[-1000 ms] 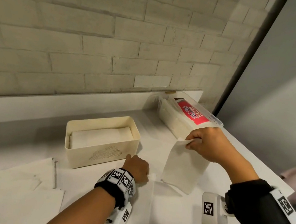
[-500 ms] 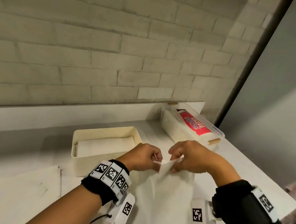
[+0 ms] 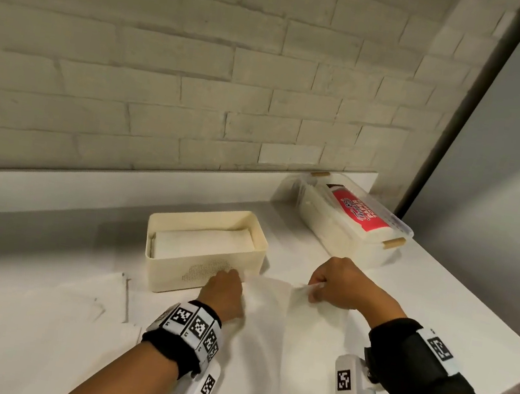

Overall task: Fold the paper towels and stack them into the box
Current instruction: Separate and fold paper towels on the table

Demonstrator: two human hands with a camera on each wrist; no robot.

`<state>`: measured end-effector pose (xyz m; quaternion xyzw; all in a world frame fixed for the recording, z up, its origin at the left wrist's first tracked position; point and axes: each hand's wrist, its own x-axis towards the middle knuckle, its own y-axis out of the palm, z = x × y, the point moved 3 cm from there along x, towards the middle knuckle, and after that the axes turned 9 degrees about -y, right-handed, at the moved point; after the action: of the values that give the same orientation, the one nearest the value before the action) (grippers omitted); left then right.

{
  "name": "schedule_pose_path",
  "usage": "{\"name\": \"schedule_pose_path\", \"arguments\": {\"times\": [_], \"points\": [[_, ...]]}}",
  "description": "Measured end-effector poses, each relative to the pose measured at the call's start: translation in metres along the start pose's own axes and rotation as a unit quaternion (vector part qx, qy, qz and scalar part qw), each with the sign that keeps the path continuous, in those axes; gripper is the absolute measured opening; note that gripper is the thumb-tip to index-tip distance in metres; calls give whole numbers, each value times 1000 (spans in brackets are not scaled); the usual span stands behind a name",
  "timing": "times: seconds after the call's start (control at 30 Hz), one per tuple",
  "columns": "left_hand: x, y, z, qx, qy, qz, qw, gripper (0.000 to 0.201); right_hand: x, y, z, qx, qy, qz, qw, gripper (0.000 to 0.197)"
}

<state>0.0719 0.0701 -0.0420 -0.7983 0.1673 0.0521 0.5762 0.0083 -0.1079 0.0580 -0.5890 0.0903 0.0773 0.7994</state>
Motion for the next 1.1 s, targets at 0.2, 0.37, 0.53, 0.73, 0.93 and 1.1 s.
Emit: {"name": "schedule_pose_path", "arguments": {"times": [0.2, 0.37, 0.53, 0.73, 0.93, 1.1], "points": [[-3, 8, 22, 66, -51, 0, 997, 70, 2, 5, -1, -4, 0, -6, 1000, 19], [-2, 6, 31, 38, -45, 37, 998, 57, 4, 8, 4, 6, -12, -6, 1000, 15], [-7, -5, 32, -102, -32, 6, 994, 31, 5, 11, 11, 7, -39, 12, 999, 15], [-17, -29, 32, -307, -9, 40, 951, 30, -5, -6, 21, 13, -70, 31, 997, 11], [-18, -48, 11, -461, 27, 85, 883, 91, -25, -42, 45, 28, -100, 36, 994, 15], [-27, -70, -15, -503, 56, 60, 860, 26, -42, -61, 65, 175, -142, 43, 973, 13]]}}
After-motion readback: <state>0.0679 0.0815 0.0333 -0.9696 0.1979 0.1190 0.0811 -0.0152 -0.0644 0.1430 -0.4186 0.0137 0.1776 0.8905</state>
